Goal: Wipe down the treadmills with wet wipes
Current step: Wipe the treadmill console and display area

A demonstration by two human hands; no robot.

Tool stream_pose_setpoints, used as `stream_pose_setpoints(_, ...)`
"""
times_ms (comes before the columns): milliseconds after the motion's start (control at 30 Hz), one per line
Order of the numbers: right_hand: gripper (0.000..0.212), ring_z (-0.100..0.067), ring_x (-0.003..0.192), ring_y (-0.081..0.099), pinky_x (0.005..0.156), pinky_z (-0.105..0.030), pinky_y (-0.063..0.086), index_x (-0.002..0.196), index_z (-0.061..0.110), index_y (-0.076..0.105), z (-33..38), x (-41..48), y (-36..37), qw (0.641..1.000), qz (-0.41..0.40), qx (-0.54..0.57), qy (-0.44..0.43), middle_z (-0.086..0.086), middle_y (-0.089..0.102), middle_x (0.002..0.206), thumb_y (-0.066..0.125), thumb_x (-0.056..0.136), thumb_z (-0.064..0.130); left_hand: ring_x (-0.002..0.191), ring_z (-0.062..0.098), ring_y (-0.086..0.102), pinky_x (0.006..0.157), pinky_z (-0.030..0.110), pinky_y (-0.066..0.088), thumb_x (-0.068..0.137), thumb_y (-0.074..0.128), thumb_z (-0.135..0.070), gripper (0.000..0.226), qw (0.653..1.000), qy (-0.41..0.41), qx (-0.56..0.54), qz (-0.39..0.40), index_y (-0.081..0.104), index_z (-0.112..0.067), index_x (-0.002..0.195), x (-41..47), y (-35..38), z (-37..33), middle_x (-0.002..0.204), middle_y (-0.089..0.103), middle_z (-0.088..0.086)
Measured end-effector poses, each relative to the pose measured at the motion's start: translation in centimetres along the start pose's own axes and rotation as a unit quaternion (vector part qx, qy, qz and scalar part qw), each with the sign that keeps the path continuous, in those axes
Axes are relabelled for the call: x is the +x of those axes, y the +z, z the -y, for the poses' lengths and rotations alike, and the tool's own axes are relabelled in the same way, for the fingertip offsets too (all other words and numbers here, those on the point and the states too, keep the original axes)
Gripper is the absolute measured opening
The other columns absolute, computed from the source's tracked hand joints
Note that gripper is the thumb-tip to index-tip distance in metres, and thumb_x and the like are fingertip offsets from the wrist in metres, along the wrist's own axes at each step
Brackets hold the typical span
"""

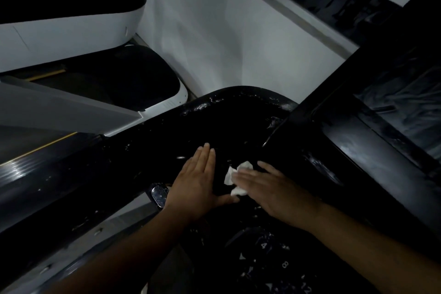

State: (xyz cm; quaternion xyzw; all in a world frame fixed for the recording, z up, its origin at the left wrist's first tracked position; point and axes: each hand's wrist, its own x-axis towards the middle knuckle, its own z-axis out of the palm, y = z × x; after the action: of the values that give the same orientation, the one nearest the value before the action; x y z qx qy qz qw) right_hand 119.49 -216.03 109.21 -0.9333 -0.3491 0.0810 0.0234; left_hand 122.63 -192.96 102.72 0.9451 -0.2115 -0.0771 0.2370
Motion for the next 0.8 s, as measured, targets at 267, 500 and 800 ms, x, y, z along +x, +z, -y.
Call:
stream_pose_setpoints(267,0.055,0.004,0.146,0.019,0.124,-0.043,0.017,0.152,0.025,0.031,0.8,2.8,-0.1,0.995,0.006,0.052,0.079,0.007,0.038,0.159,0.037,0.099,0.015,0.154,0.015,-0.017,0.126,0.034,-0.003,0.065,0.031,-0.098,0.134,1.000,0.005,-0.005,0.000,-0.007,-0.012,0.161,0.2,0.2,0.1,0.167,-0.019,0.003)
stream_pose_setpoints(500,0.054,-0.007,0.136,0.047,0.120,-0.034,0.022,0.142,0.026,0.041,0.0,1.1,-0.6,0.994,-0.048,-0.020,0.095,0.008,0.059,0.141,0.032,0.089,0.018,0.154,0.015,-0.018,0.123,0.030,-0.007,0.066,0.032,-0.095,0.132,1.000,0.006,0.002,-0.009,-0.009,-0.013,0.161,0.0,0.2,0.1,0.167,-0.019,0.003)
stream_pose_setpoints(800,0.049,-0.009,0.139,0.039,0.121,-0.031,0.007,0.140,0.023,0.053,0.5,2.5,-0.2,0.995,-0.045,-0.035,0.085,0.003,0.060,0.139,0.039,0.093,0.019,0.154,0.015,-0.018,0.128,0.036,0.001,0.069,0.033,-0.095,0.130,1.000,0.006,-0.005,-0.007,-0.007,-0.013,0.161,0.1,0.6,0.3,0.168,-0.018,0.003)
